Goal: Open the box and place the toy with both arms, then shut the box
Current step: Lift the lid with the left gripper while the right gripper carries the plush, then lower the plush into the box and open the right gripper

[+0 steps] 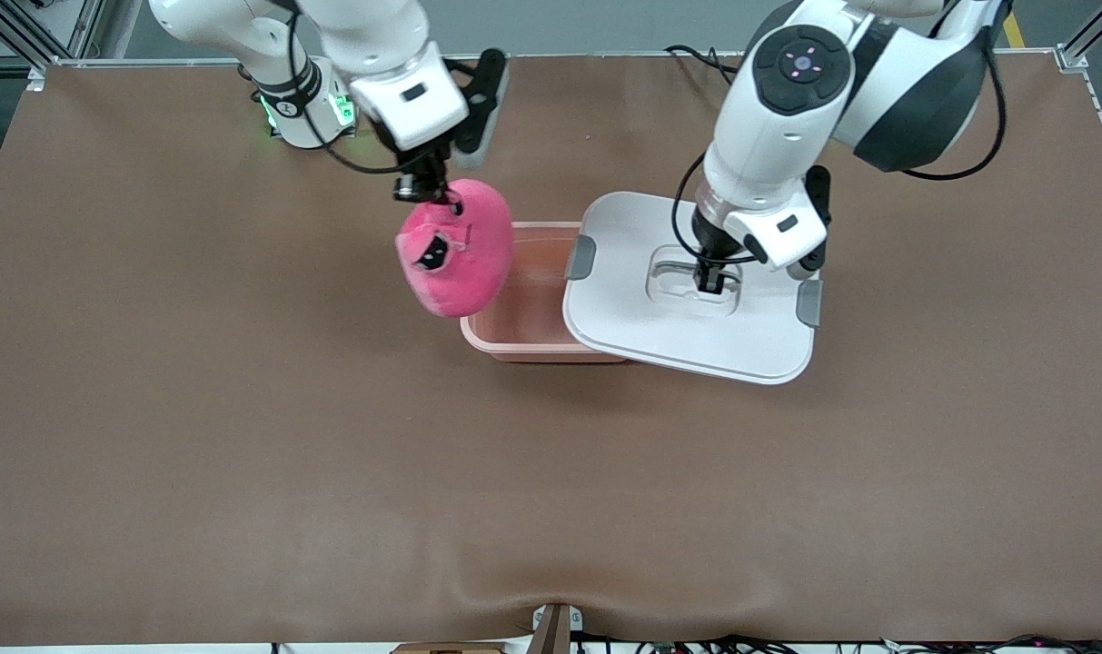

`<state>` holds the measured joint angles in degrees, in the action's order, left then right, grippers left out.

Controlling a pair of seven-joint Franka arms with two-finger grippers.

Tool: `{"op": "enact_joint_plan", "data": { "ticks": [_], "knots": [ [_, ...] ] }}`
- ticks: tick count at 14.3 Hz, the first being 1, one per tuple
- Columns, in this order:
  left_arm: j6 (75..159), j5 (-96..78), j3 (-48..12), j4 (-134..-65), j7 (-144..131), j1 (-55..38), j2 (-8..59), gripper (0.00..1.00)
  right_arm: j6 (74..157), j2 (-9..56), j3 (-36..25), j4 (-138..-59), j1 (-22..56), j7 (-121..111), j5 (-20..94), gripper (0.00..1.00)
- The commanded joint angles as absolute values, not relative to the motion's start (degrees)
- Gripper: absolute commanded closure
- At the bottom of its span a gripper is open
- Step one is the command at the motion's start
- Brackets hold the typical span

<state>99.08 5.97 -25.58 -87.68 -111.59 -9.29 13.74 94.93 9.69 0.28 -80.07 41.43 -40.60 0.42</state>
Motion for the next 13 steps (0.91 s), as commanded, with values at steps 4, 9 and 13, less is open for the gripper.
{"op": "enact_joint_plan", "data": {
  "ticks": [4, 9, 13],
  "knots": [
    [97.21, 3.34, -25.75, -88.33, -105.21, -6.33, 11.69, 1.00, 98.44, 13.00, -0.53, -81.12, 44.03, -51.21, 0.62, 1.00],
    [94.58, 2.64, -25.84, -88.33, -98.55, -2.91, 10.02, 1.00, 103.60, 14.06, -0.53, -85.76, 45.00, -53.52, -0.17, 1.00],
    [92.64, 0.18, -25.75, -88.33, -93.61, -0.18, 8.61, 1.00, 108.54, 14.24, -0.53, -88.77, 45.00, -55.63, -0.09, 1.00]
  ]
}}
